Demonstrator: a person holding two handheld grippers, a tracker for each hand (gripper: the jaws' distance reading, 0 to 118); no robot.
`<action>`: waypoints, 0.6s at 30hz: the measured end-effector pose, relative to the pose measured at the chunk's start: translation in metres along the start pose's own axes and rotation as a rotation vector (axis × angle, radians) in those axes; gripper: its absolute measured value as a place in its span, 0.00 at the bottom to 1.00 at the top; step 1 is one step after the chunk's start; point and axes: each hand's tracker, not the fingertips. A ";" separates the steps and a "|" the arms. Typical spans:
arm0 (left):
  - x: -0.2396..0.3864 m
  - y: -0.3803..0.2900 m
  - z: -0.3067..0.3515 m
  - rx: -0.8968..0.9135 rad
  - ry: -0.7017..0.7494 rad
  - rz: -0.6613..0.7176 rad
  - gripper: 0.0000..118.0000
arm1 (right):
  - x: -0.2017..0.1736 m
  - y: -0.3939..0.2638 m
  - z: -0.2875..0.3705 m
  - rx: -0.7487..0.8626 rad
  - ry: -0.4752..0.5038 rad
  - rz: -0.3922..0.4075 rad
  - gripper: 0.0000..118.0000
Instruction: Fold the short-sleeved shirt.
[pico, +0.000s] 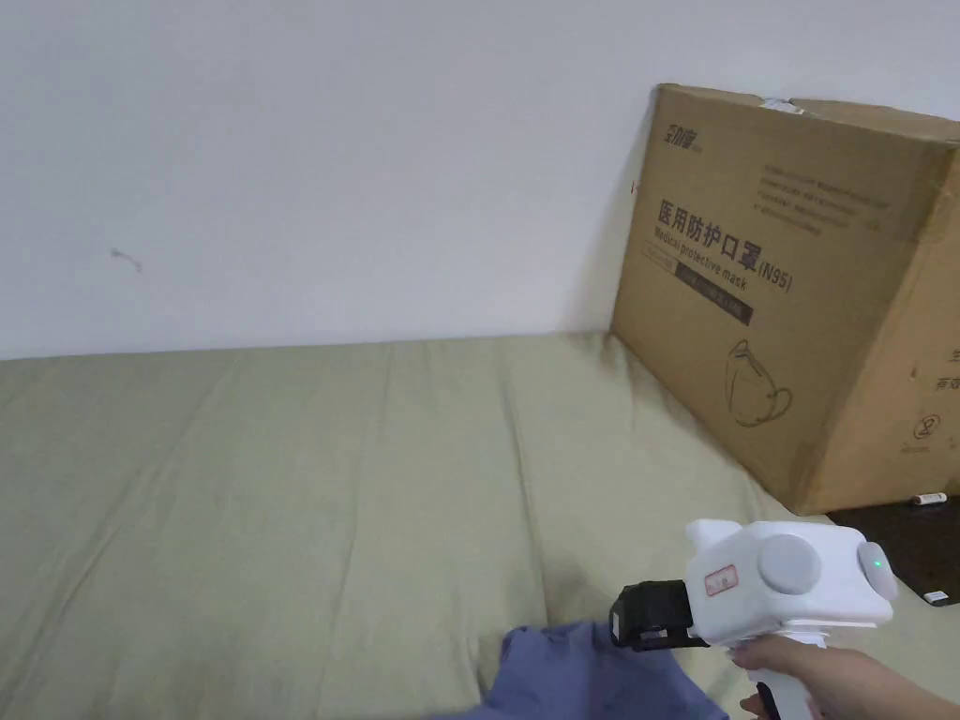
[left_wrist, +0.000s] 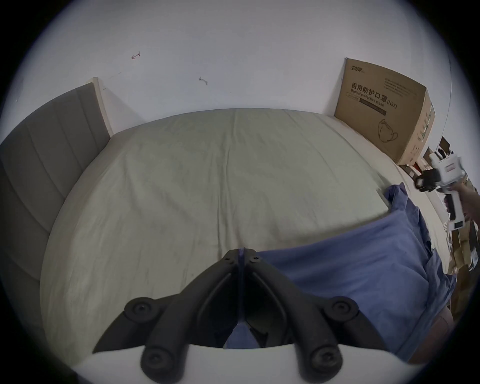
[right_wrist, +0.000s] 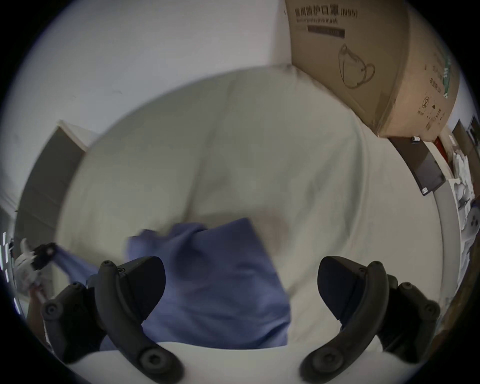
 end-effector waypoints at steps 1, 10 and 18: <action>-0.002 0.000 0.002 -0.001 -0.001 0.006 0.01 | 0.002 -0.001 -0.013 -0.062 -0.032 0.012 0.98; -0.005 -0.012 -0.002 -0.079 -0.010 0.053 0.01 | -0.019 -0.022 -0.022 -0.079 -0.075 0.141 0.00; -0.008 0.007 0.062 0.010 -0.028 0.164 0.01 | -0.026 -0.033 0.081 0.103 0.101 0.055 0.00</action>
